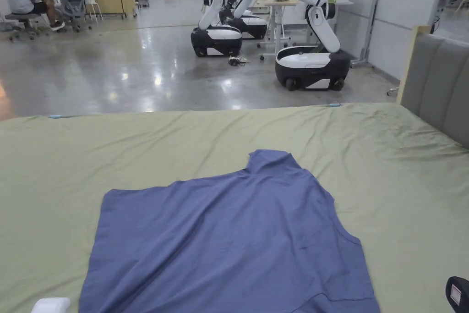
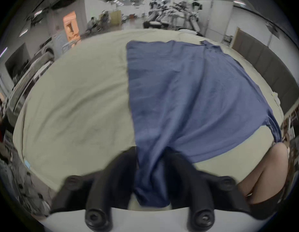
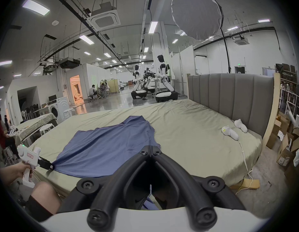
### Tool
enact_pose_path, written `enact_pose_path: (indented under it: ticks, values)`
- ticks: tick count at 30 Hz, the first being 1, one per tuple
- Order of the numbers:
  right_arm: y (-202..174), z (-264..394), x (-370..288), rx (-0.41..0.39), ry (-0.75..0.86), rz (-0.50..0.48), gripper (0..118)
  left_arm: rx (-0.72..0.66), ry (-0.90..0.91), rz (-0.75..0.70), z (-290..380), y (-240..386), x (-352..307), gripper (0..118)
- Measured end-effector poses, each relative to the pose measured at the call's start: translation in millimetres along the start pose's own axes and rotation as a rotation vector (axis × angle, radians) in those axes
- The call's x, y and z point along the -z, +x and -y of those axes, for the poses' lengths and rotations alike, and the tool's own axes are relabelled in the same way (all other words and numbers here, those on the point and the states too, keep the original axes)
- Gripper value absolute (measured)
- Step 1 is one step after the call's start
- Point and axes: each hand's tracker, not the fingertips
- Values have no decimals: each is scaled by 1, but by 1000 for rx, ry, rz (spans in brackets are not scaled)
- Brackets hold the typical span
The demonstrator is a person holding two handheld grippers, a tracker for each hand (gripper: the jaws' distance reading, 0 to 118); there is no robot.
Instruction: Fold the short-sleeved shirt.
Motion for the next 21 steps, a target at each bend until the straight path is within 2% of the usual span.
enact_pose_path:
  ticks: [1,3,8,10,11,12,13,14,15,16,17,19,21]
  values:
    - [0,0,2,2,-7,-3,0,0,4,26,-4,7,-2,3]
    - [-1,2,7,-6,-23,-11,0,17,10,-19,-4,8,-10,3]
    - [-3,4,27,-46,-115,-79,0,-88,88,80,-7,-1,-43,3]
    - [-1,5,48,-61,-202,-110,0,-93,106,80,-12,7,-59,3]
    - [1,6,61,-69,-257,-127,9,-78,108,79,-12,8,-62,3]
    - [2,8,75,-86,-295,-108,33,-62,108,76,-12,10,-64,3]
    - [3,11,89,-111,-338,-111,71,-41,104,72,-16,10,-60,3]
    - [6,17,105,-129,-396,-143,117,-26,104,66,-16,12,-62,3]
    - [14,25,126,-127,-467,-192,116,-20,107,66,-16,13,-63,3]
    - [19,33,138,-85,-569,-221,113,-18,106,66,-15,14,-65,3]
    - [23,33,154,-61,-558,-230,112,-21,107,69,-19,18,-66,3]
    - [24,49,176,-24,-656,-189,112,-33,117,76,-19,19,-69,3]
    - [26,63,193,3,-686,-150,112,-47,122,80,-20,15,-65,3]
